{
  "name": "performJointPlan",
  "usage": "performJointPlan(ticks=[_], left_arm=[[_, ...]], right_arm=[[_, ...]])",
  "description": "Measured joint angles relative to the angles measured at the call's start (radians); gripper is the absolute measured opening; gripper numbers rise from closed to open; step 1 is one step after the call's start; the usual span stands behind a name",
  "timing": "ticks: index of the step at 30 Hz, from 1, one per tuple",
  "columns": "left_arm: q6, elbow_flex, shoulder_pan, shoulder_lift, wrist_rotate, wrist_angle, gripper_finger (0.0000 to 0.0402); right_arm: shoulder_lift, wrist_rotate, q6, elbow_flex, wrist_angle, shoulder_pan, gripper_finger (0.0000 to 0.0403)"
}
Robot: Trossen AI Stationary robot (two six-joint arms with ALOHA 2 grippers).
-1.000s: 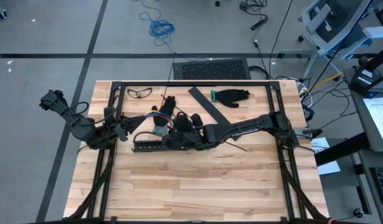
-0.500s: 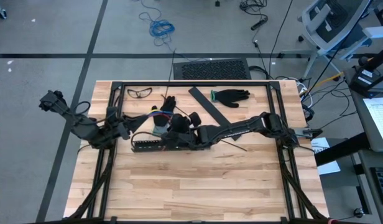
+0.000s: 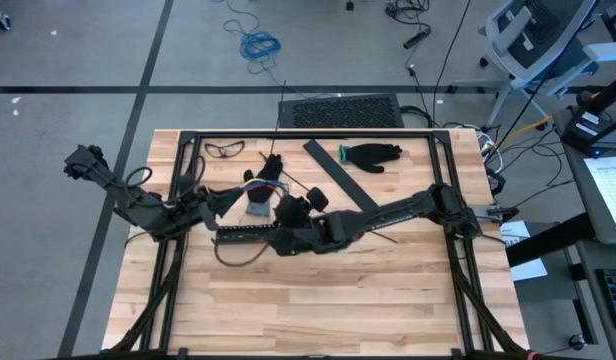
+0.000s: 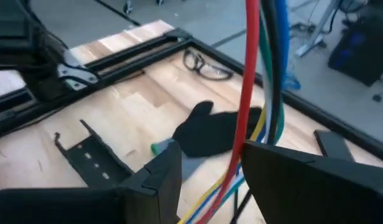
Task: Ziptie cables
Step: Put the ziptied cables in the black cable duct
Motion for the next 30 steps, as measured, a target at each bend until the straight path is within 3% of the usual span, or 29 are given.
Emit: performJointPlan(ticks=[4,8,14,18,23,30], left_arm=[[0.048,0.000,0.000,0.000,-0.018,0.000,0.0050],[0.052,0.000,0.000,0.000,-0.019,-0.002,0.0050],[0.046,0.000,0.000,0.000,-0.019,-0.005,0.0050],[0.044,0.000,0.000,0.000,-0.019,-0.005,0.0050],[0.044,0.000,0.000,0.000,-0.019,-0.006,0.0050],[0.043,0.000,0.000,0.000,-0.004,-0.007,0.0050]], right_arm=[[-0.005,0.063,-0.060,0.000,0.017,0.013,0.0155],[-0.005,0.041,-0.031,0.000,0.063,-0.002,0.0164],[-0.006,-0.001,0.031,-0.001,0.116,-0.038,0.0229],[-0.025,-0.055,-0.051,-0.001,0.104,-0.043,0.0281],[-0.031,-0.036,-0.145,-0.001,0.083,-0.027,0.0331],[-0.031,-0.007,-0.128,-0.001,0.030,-0.068,0.0371]])
